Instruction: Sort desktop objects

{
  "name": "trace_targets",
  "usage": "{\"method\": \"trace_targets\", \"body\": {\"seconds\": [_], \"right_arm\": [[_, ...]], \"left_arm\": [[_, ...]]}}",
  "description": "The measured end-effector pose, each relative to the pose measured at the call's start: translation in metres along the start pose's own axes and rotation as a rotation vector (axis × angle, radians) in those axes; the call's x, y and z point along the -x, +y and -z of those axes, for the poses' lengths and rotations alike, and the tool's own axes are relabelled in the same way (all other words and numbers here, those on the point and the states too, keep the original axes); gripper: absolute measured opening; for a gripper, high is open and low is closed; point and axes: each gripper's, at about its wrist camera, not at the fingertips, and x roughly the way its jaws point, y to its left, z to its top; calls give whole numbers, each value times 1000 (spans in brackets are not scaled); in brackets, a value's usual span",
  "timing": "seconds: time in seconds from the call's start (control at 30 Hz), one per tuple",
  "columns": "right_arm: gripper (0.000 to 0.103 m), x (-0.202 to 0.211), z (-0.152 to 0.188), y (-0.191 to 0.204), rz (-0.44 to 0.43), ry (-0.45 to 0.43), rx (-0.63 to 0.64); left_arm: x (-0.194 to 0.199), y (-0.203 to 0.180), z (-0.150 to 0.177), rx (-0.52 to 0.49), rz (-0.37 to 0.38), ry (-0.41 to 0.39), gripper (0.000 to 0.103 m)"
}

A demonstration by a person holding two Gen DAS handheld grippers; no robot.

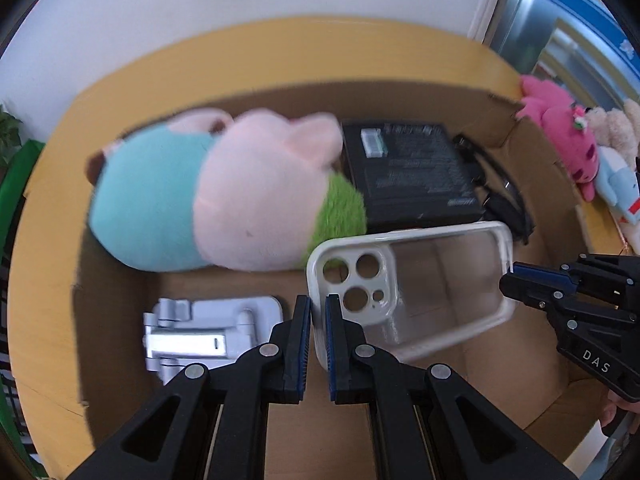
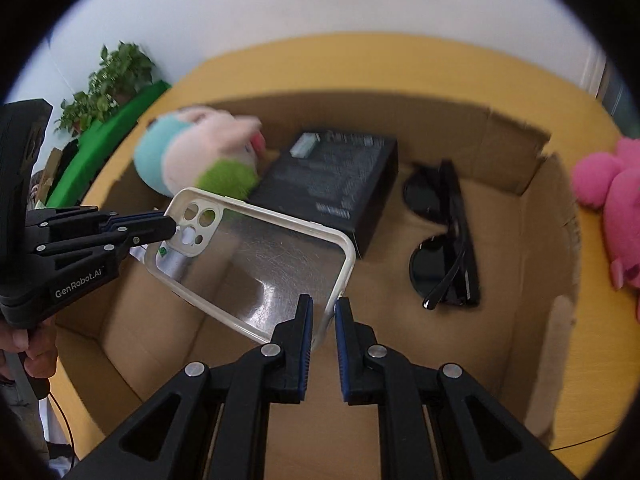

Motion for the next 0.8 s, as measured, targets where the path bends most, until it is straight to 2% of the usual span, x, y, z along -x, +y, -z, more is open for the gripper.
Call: {"method": "trace_targets", "body": {"seconds": [0.1, 0.23, 0.3, 0.37, 0.43, 0.5, 0.57, 0.63, 0.67, 0.7, 0.77, 0.8], "right_arm": [[12, -22, 1, -5, -8, 85, -21], [12, -29, 1, -5, 12, 118, -39], [12, -32, 5, -4, 22, 133, -38], [13, -35, 10, -5, 20, 142, -47], [15, -30, 13, -7, 0, 123, -81], [29, -11, 16, -5, -28, 62, -103], [52, 23, 23, 6, 2, -30, -61], [67, 67, 38, 25, 48, -153, 17], [75, 83, 44, 30, 69, -207, 37], [80, 101, 56, 37, 91, -266, 51], [82, 135, 89, 50, 137, -422, 49], [82, 142, 97, 55, 151, -477, 43]], "left_arm": [[-14, 1, 0, -8, -20, 30, 4], [-33, 4, 5, 14, -2, 115, 4], [-33, 3, 8, 0, -5, 106, 5], [-31, 6, 9, 21, 2, 119, 19], [-19, 10, 10, 41, 1, 88, 30], [7, 13, 16, 42, -11, 15, 39], [44, 17, 27, 53, 0, -76, 47], [91, 23, 50, 67, 25, -218, 54], [110, 25, 63, 69, 24, -289, 65], [132, 26, 79, 76, 10, -379, 73], [162, 27, 110, 103, -45, -553, 103], [170, 23, 126, 115, -71, -631, 103]]}}
